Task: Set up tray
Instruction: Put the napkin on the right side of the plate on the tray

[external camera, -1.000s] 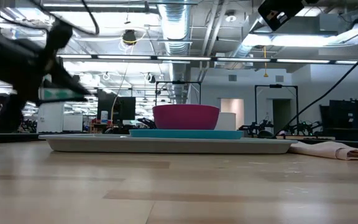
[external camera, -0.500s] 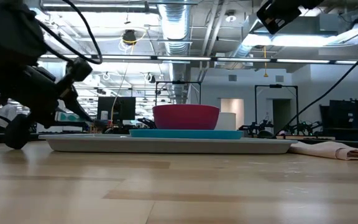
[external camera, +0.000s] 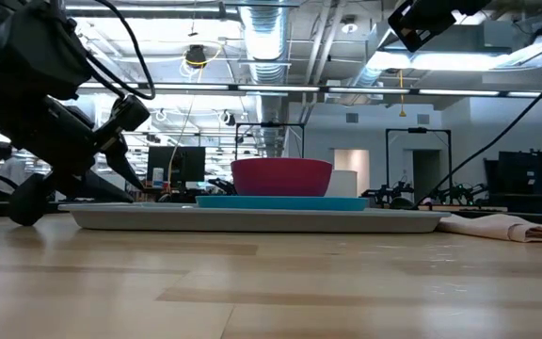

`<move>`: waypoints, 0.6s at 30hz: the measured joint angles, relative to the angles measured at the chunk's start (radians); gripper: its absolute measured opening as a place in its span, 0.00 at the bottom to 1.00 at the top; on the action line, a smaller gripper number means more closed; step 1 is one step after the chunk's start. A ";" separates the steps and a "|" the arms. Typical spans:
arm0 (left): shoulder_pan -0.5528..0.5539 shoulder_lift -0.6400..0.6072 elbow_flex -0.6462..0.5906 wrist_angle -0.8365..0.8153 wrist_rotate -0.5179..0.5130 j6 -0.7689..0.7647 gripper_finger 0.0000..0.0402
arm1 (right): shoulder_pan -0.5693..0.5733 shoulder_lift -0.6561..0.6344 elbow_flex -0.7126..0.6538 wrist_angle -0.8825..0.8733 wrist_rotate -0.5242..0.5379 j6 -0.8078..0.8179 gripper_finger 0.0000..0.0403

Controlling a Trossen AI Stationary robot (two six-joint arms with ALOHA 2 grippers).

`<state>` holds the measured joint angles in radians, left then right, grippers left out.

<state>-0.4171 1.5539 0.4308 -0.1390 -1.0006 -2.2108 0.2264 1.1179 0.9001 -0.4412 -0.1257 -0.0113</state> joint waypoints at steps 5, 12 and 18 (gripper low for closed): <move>0.000 -0.038 -0.002 -0.003 -0.005 0.042 0.20 | 0.000 0.000 0.000 -0.004 0.000 0.001 0.16; -0.002 -0.221 -0.003 -0.098 0.004 0.282 0.18 | 0.000 -0.015 0.000 -0.003 0.020 0.001 0.16; -0.002 -0.505 -0.003 -0.094 0.000 0.750 0.16 | 0.000 -0.129 -0.001 -0.062 0.117 -0.010 0.16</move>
<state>-0.4191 1.0486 0.4275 -0.2326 -1.0008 -1.4604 0.2264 0.9885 0.8993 -0.5028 -0.0092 -0.0217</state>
